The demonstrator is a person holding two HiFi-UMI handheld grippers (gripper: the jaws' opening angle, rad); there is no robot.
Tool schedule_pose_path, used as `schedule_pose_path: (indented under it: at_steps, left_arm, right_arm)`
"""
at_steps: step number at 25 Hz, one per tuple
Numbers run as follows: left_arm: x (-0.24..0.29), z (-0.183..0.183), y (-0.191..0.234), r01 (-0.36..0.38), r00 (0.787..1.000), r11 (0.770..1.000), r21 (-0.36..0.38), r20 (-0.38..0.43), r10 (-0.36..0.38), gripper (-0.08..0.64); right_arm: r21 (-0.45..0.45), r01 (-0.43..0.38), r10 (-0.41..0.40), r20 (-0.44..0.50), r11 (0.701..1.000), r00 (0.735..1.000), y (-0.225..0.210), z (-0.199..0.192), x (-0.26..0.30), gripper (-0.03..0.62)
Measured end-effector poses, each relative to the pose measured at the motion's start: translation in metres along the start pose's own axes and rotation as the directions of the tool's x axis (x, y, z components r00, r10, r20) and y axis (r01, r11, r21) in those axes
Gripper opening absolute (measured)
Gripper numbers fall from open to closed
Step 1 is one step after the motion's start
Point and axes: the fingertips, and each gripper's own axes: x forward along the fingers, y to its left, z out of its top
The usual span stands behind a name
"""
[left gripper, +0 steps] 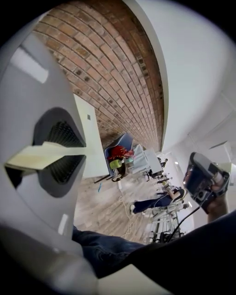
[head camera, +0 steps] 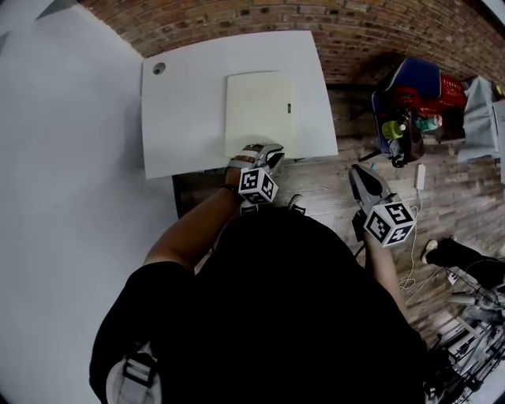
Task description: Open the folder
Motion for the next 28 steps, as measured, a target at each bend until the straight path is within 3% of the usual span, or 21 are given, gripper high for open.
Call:
schedule_pose_path:
  at_steps: [6, 11, 16, 19, 23, 28]
  left_arm:
    - [-0.016, -0.003, 0.009, -0.051, 0.998, 0.998, -0.028, 0.019, 0.052, 0.044]
    - [-0.038, -0.001, 0.026, -0.104, 0.989, 0.978, -0.180, 0.084, 0.121, 0.038]
    - [-0.060, -0.002, 0.042, -0.158, 0.976, 0.947, -0.279, 0.103, 0.193, 0.037]
    - [-0.073, -0.005, 0.051, -0.190, 0.965, 0.919, -0.347, 0.106, 0.240, 0.034]
    - [-0.091, -0.017, 0.063, -0.215, 0.948, 0.861, -0.460, 0.112, 0.296, 0.025]
    - [-0.114, -0.033, 0.073, -0.246, 0.930, 0.806, -0.539, 0.104, 0.353, 0.020]
  right_arm:
    - [-0.025, -0.054, 0.054, -0.002, 0.998, 0.999, 0.010, 0.002, 0.016, 0.002]
    - [-0.041, -0.093, 0.093, -0.007, 0.995, 0.996, 0.015, 0.004, 0.028, 0.002]
    - [-0.054, -0.135, 0.135, -0.016, 0.989, 0.991, 0.025, 0.005, 0.037, 0.002]
    - [-0.064, -0.160, 0.159, -0.019, 0.985, 0.987, 0.030, 0.007, 0.043, 0.002]
    - [-0.071, -0.182, 0.181, -0.024, 0.981, 0.983, 0.035, 0.009, 0.048, 0.002]
    - [-0.078, -0.213, 0.211, -0.030, 0.974, 0.977, 0.044, 0.011, 0.056, 0.002]
